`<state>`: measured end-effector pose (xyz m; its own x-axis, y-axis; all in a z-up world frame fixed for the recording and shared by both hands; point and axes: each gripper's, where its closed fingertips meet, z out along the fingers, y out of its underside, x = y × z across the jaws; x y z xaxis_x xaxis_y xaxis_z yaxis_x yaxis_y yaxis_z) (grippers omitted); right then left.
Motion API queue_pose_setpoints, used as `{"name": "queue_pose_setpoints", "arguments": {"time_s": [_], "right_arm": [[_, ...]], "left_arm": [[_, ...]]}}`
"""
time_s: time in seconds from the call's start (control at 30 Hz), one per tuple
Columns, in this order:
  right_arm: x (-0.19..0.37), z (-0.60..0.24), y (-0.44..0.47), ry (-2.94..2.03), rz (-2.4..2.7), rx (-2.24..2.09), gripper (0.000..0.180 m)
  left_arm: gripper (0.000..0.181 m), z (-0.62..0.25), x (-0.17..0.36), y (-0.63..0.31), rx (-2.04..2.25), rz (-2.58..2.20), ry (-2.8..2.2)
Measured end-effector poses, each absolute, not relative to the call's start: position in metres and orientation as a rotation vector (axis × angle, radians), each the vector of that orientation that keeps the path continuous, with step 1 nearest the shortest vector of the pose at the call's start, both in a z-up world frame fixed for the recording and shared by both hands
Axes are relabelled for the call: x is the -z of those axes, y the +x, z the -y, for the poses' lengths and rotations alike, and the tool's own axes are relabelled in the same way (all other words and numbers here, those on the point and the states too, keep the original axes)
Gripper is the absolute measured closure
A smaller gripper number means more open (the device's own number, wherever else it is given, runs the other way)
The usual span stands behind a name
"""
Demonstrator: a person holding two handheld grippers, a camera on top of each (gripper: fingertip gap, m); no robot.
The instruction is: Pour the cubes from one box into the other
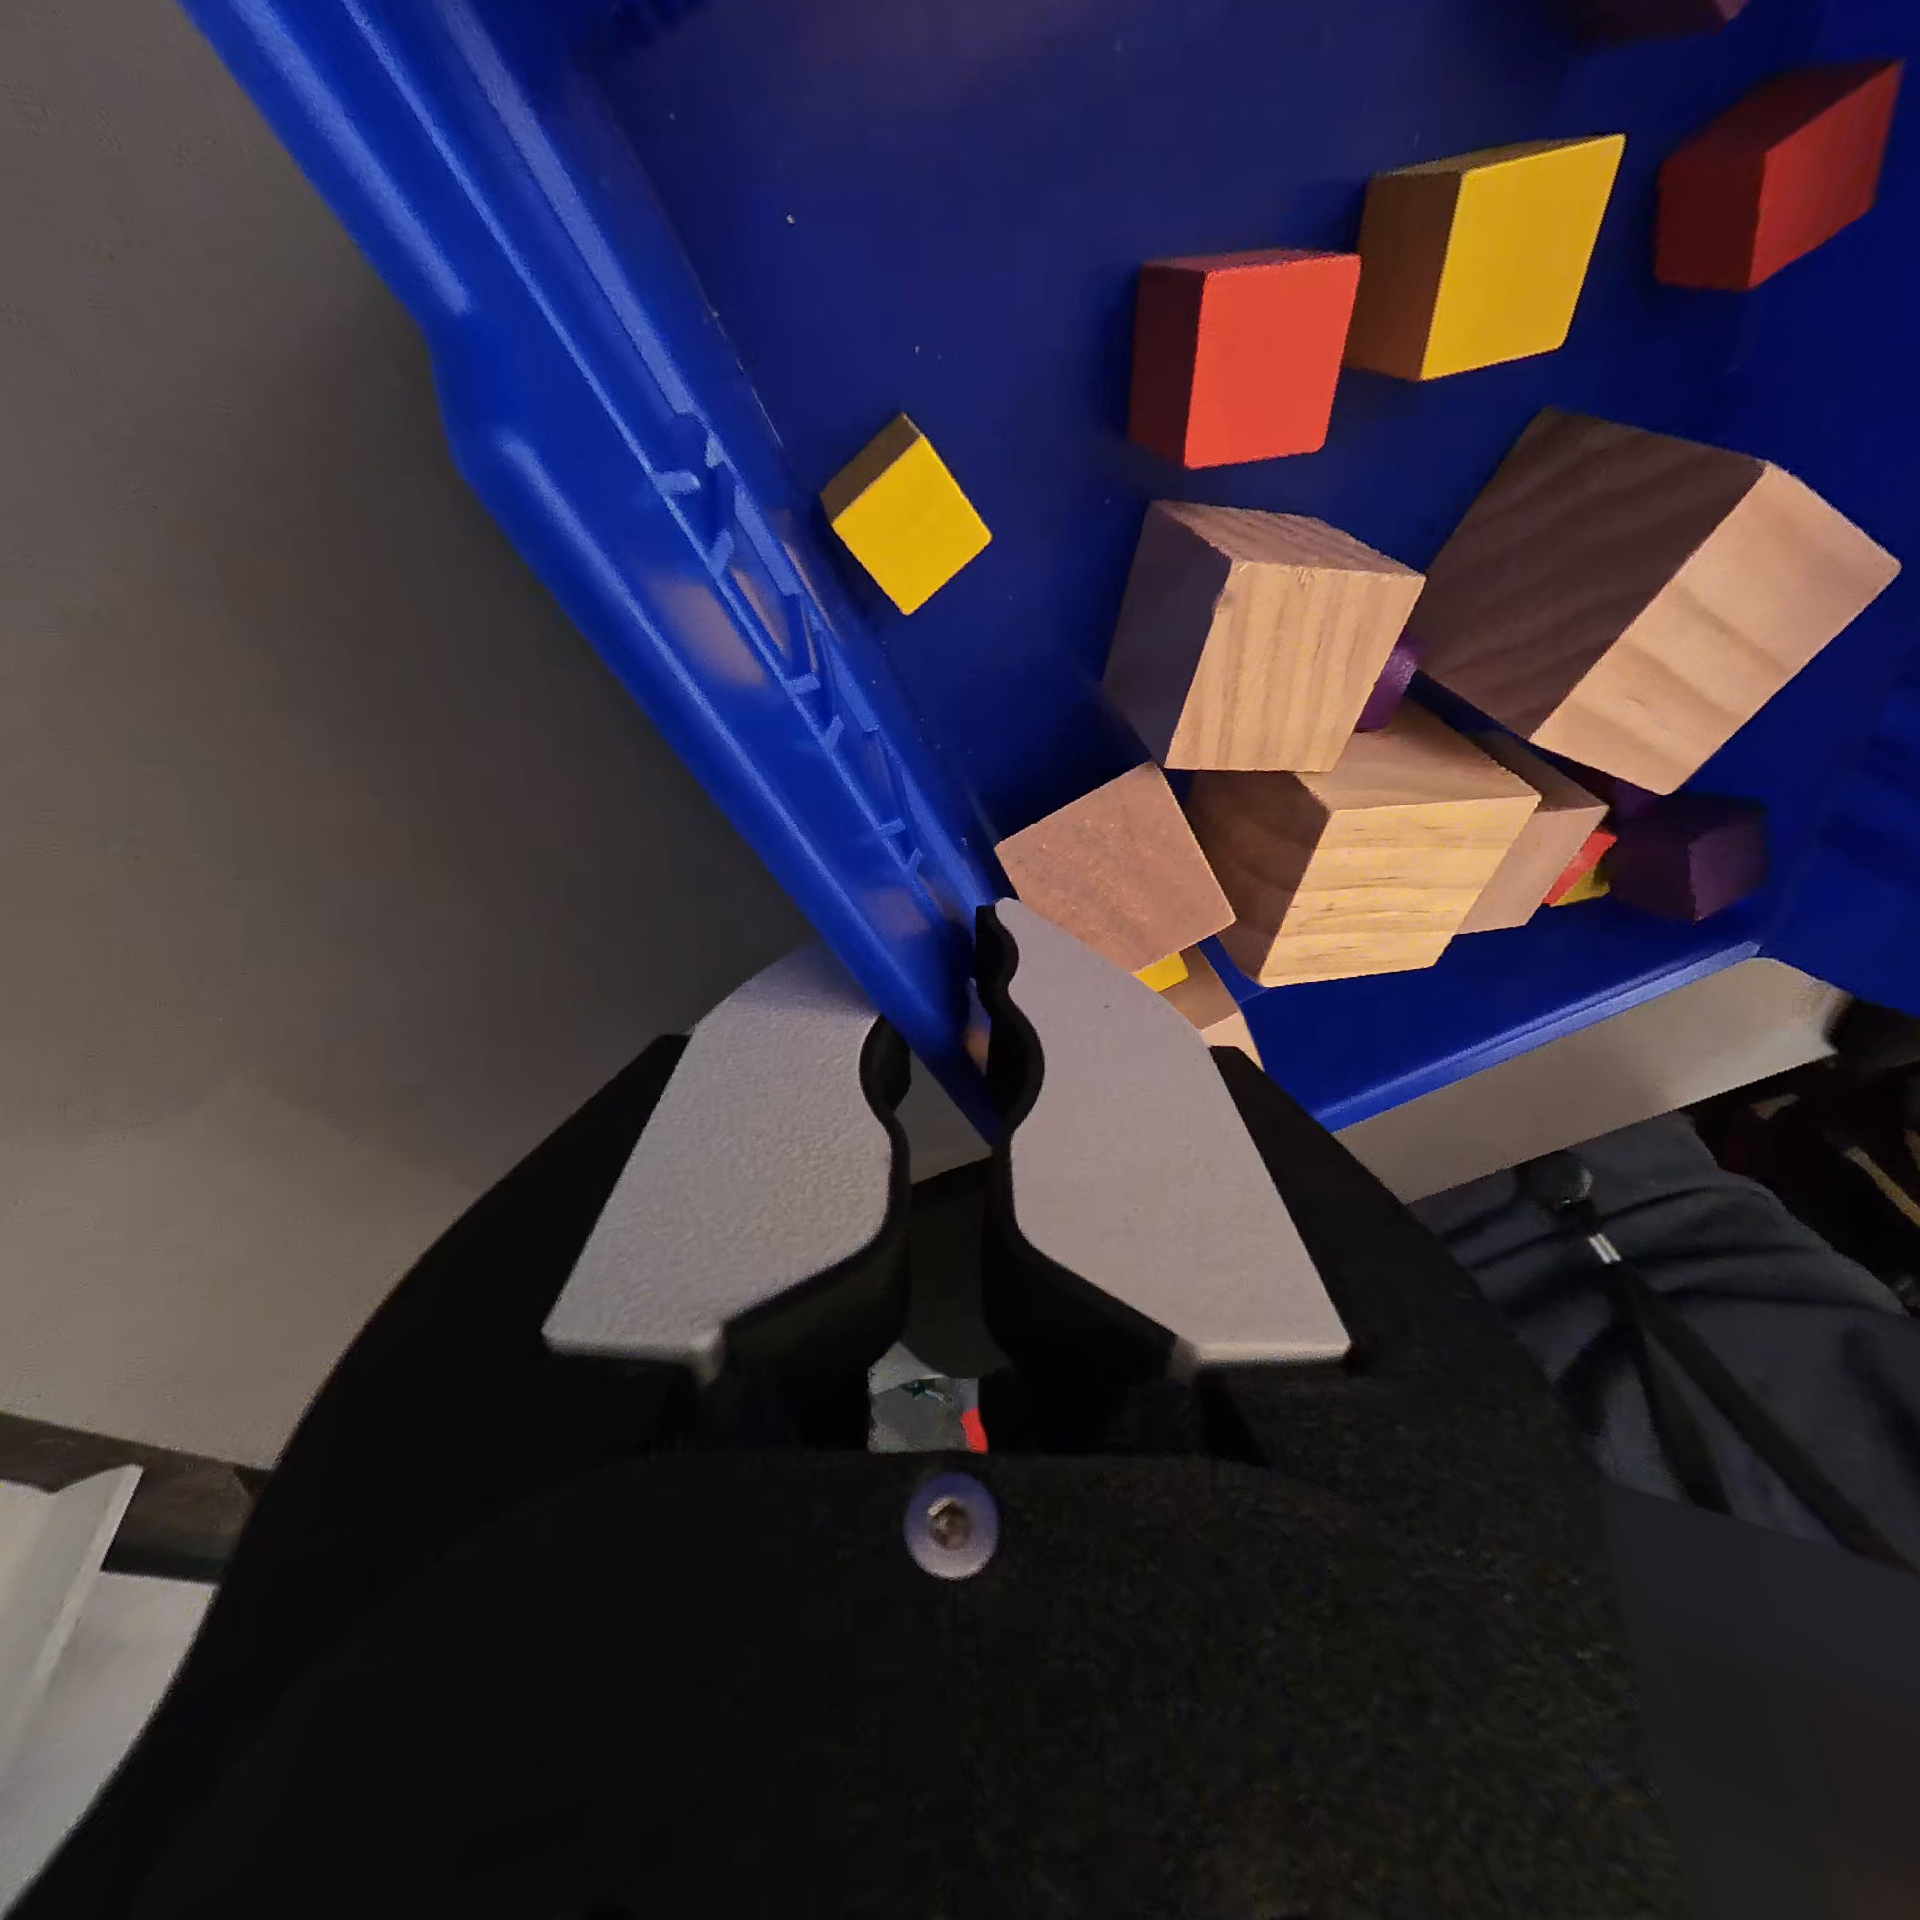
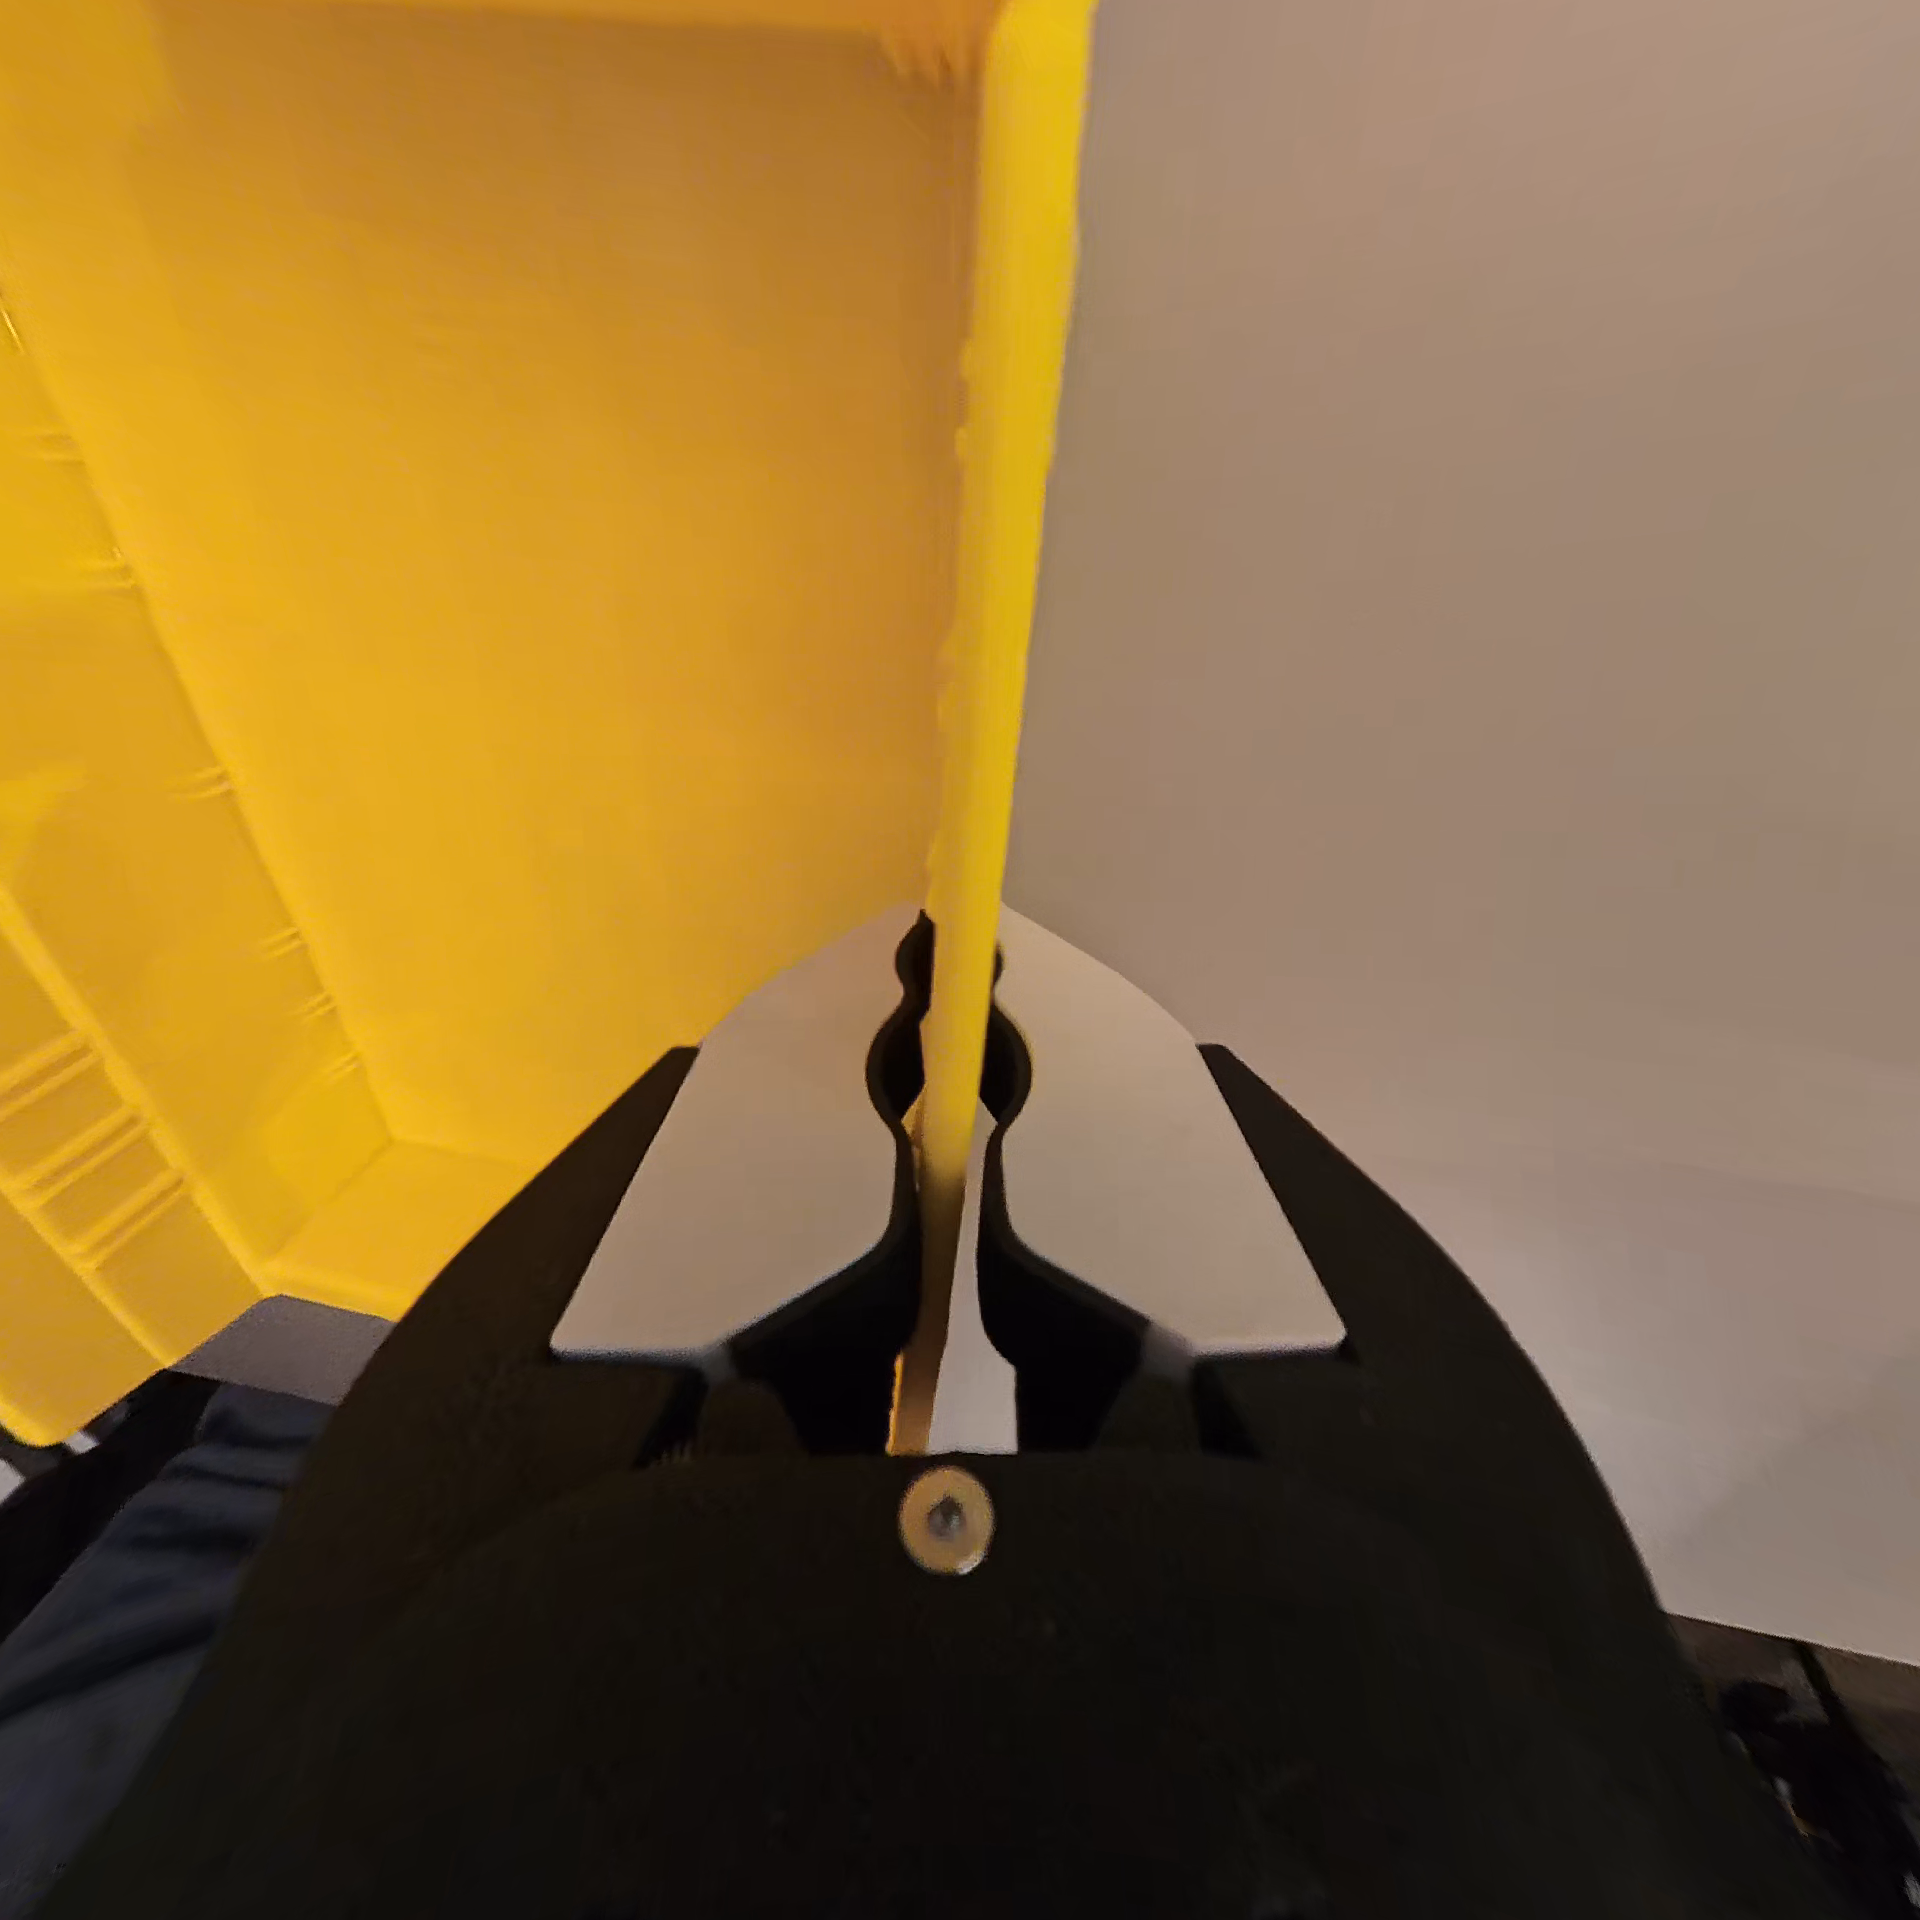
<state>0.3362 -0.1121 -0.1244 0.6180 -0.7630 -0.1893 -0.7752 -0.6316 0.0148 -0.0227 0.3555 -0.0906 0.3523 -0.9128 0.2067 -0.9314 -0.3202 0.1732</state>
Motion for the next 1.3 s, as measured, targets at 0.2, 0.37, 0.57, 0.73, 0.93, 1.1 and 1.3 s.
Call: {"name": "queue_pose_setpoints", "arguments": {"time_s": [0.2,0.37,0.57,0.73,0.93,1.1,1.3], "right_arm": [[0.124,0.081,0.311,-2.795,-1.275,-0.268,0.175],[0.124,0.07,0.298,-2.784,-1.319,-0.258,0.175],[0.124,0.067,0.292,-2.768,-1.324,-0.257,0.174],[0.118,0.064,0.291,-2.711,-1.309,-0.3,0.166],[0.071,0.063,0.307,-2.641,-1.241,-0.076,0.167],[-0.013,0.034,0.312,-2.487,-1.046,0.403,0.172],[-0.088,-0.119,0.197,-2.103,-0.47,0.104,0.139]], "left_arm": [[0.171,-0.387,0.09,-0.052,-0.133,1.67,2.375],[0.171,-0.405,0.09,-0.067,-0.103,1.706,2.365],[0.17,-0.421,0.09,-0.076,-0.077,1.757,2.349],[0.17,-0.432,0.09,-0.082,-0.06,1.784,2.339],[0.169,-0.447,0.091,-0.082,-0.02,1.84,2.356],[0.169,-0.451,0.091,-0.086,-0.004,1.851,2.354],[0.169,-0.457,0.092,-0.092,-0.038,1.821,2.399]]}}
